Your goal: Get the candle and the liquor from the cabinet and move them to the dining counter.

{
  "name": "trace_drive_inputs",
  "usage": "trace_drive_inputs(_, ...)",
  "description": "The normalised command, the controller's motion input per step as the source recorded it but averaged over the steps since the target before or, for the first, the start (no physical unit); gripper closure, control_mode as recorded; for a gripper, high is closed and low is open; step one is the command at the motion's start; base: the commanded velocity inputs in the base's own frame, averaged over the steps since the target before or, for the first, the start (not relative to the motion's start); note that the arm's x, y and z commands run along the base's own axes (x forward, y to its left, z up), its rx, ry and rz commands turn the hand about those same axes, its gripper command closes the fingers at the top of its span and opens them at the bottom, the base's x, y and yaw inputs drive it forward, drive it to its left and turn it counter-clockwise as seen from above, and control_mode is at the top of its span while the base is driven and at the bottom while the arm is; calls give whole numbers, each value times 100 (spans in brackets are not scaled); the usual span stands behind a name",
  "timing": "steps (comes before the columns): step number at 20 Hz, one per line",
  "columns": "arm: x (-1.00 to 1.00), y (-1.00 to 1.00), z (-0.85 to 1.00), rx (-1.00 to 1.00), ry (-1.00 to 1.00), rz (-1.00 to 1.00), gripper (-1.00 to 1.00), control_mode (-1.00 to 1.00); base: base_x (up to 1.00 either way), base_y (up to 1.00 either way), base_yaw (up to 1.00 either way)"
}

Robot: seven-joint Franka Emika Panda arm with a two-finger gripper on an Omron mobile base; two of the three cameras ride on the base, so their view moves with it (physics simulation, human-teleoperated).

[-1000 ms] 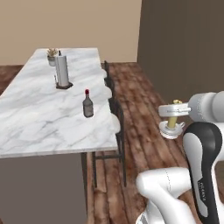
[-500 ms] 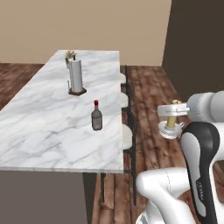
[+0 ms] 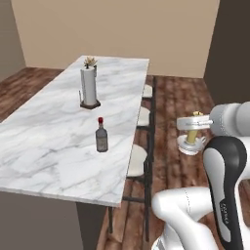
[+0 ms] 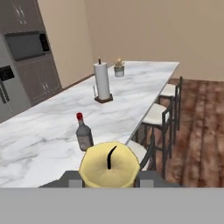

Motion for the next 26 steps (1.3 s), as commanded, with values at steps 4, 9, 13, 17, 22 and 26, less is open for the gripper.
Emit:
trace_drive_inputs(4,0,0,0,0,0,0,100,100,38,-66,31)
trace_drive_inputs(9,0,0,0,0,0,0,100,100,27,-71,29)
trace_drive_inputs(13,0,0,0,0,0,0,100,100,22,-70,29)
trace_drive_inputs(17,0,0,0,0,0,0,100,100,23,-66,31)
trace_drive_inputs(22,0,0,0,0,0,0,100,100,31,-59,33)
trace_drive_inputs(26,0,0,0,0,0,0,100,100,36,-51,35)
